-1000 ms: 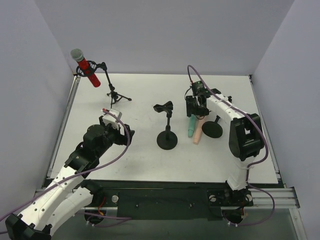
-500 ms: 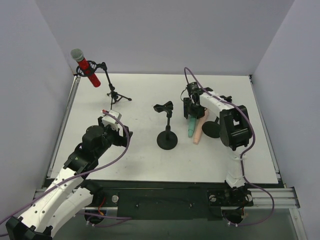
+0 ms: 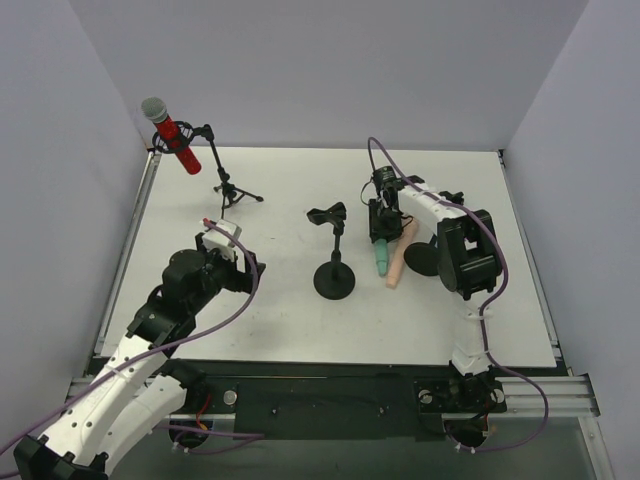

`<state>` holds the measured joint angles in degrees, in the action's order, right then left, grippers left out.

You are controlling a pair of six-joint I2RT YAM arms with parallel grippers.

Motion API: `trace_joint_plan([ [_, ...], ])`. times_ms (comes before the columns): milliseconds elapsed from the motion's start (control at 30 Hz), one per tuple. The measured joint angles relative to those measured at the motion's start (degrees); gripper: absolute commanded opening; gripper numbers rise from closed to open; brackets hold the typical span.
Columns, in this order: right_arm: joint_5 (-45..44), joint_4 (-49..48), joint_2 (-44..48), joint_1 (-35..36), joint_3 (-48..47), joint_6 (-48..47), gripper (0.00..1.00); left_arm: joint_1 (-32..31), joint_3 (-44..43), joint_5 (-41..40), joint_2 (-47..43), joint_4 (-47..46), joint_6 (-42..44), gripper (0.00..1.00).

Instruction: Attach the microphones to the stand

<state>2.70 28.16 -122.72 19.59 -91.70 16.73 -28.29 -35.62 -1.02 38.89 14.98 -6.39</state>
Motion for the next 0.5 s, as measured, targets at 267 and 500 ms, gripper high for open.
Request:
trace_joint_plan([
  [267, 9.0, 1.2, 2.1, 0.0, -0.5, -2.6, 0.0, 2.9, 0.1, 4.2, -2.8, -1.2, -3.5, 0.95],
  [500, 25.0, 5.6, 20.2, -3.5, -1.6, -12.2, 0.0, 3.7, -2.8, 6.4, -6.4, -6.3, -13.7, 0.97],
])
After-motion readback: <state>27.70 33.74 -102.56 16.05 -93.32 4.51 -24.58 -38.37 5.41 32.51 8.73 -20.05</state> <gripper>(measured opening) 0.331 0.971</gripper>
